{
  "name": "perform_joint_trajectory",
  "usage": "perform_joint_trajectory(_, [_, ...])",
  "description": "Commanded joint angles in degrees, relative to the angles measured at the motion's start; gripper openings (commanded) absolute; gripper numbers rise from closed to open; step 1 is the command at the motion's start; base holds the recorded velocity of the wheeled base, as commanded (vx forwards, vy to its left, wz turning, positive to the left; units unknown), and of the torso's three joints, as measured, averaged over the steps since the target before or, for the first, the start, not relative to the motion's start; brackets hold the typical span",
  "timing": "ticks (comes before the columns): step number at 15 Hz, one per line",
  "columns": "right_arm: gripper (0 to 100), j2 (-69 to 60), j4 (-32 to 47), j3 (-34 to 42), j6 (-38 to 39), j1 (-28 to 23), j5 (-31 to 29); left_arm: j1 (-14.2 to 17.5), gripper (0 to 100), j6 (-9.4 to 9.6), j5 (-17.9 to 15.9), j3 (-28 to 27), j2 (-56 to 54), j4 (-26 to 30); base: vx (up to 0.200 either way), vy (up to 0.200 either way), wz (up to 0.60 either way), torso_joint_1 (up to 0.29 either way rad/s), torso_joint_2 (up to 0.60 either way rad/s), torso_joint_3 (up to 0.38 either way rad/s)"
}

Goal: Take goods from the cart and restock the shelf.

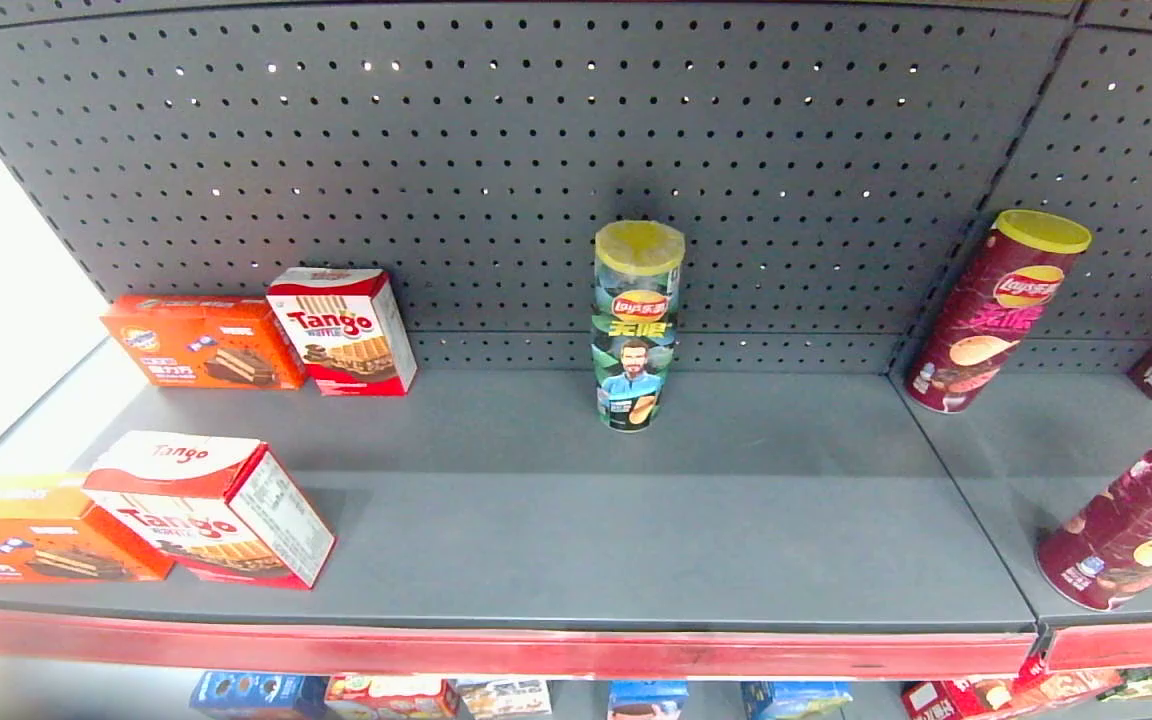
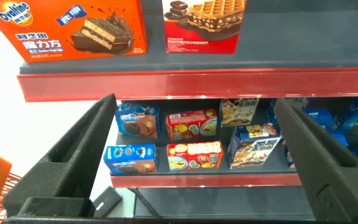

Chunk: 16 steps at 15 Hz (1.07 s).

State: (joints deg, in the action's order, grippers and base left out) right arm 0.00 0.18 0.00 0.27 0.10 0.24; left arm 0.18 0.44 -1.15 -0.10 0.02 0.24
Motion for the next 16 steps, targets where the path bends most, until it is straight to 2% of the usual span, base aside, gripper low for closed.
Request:
perform_joint_trajectory(1, [100, 0.00, -0.01, 0.00, 0.00, -0.01, 0.02, -0.01, 100, 0.00, 0.00, 0.01, -0.02, 0.02, 0.000, 0.000, 0.00, 0.000, 0.00, 0.000])
perform_joint_trajectory(14, [100, 0.00, -0.01, 0.00, 0.26, -0.10, 0.02, -0.18, 100, 0.00, -0.08, 0.01, -0.02, 0.02, 0.000, 0.000, 0.00, 0.000, 0.00, 0.000])
perform_joint_trajectory(16, [100, 0.00, -0.01, 0.00, 0.08, -0.10, 0.02, -0.18, 100, 0.00, -0.08, 0.01, -0.02, 0.02, 0.000, 0.000, 0.60, -0.002, 0.00, 0.002])
